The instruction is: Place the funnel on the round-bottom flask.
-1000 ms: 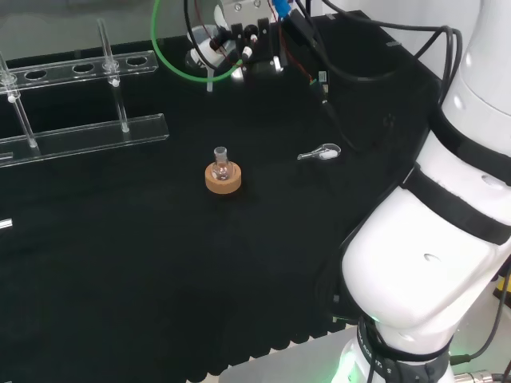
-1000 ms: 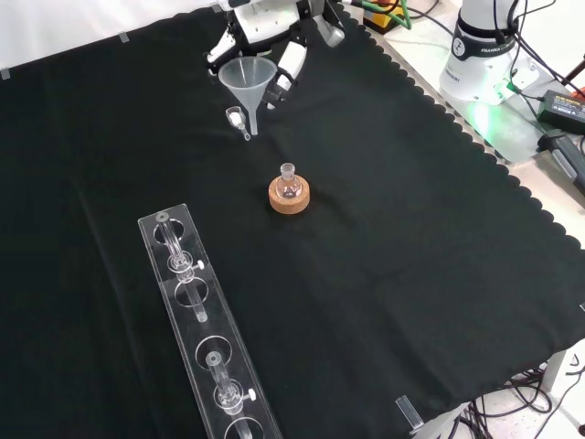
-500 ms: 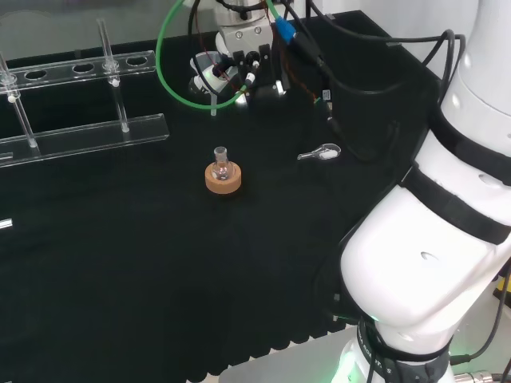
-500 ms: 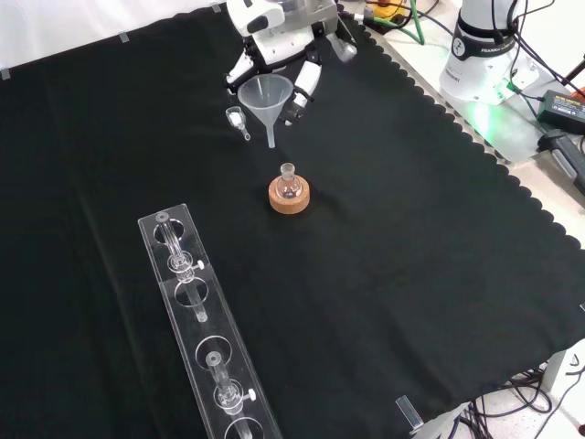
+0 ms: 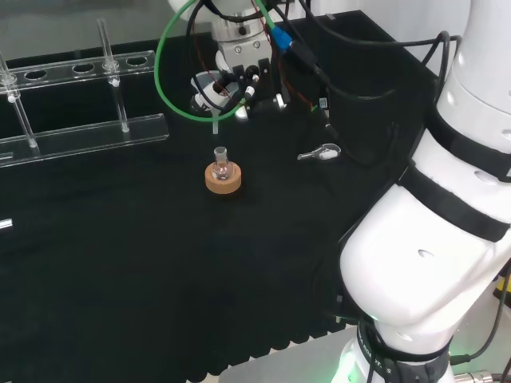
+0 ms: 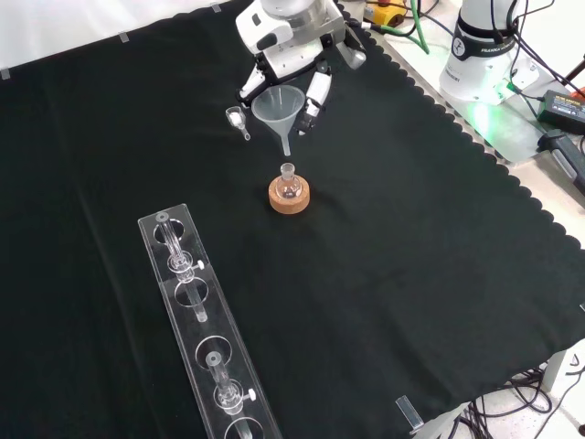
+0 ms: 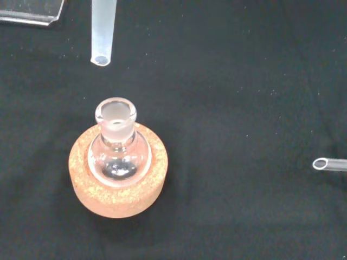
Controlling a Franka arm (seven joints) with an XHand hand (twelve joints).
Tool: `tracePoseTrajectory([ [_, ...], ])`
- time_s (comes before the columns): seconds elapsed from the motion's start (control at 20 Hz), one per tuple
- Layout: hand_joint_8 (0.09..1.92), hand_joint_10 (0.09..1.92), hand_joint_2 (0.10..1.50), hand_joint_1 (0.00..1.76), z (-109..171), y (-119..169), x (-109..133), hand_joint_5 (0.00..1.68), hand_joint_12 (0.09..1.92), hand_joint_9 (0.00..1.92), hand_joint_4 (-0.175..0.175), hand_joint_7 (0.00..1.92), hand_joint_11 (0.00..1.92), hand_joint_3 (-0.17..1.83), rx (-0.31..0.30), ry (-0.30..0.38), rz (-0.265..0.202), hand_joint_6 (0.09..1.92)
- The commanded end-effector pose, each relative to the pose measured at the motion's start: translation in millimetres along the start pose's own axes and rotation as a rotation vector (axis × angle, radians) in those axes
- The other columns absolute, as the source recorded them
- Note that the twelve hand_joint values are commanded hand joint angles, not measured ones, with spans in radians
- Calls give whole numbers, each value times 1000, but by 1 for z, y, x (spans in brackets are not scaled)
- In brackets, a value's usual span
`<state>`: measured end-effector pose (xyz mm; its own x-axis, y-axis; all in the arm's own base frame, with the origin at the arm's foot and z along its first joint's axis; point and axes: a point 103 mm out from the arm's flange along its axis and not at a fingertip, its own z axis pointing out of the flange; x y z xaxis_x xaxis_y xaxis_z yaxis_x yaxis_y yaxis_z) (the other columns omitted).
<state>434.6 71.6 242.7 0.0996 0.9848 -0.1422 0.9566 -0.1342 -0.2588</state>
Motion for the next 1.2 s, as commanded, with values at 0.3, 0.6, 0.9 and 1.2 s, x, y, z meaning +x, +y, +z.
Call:
tracePoseTrajectory([
  [0.3,1580,1275,1150,971,27,9,9,740,1083,1667,-8,1127,1829,222,46,6,-17,1425],
  [0.6,1581,1277,1148,970,40,15,9,740,1085,1668,-7,1128,1830,225,60,20,-55,1426],
  [0.9,1581,1278,1147,970,39,13,9,740,1088,1669,-6,1129,1830,227,55,-4,-19,1426],
  [1.2,1582,1279,1146,970,34,11,4,740,1090,1669,-6,1130,1830,230,49,-15,-5,1427],
])
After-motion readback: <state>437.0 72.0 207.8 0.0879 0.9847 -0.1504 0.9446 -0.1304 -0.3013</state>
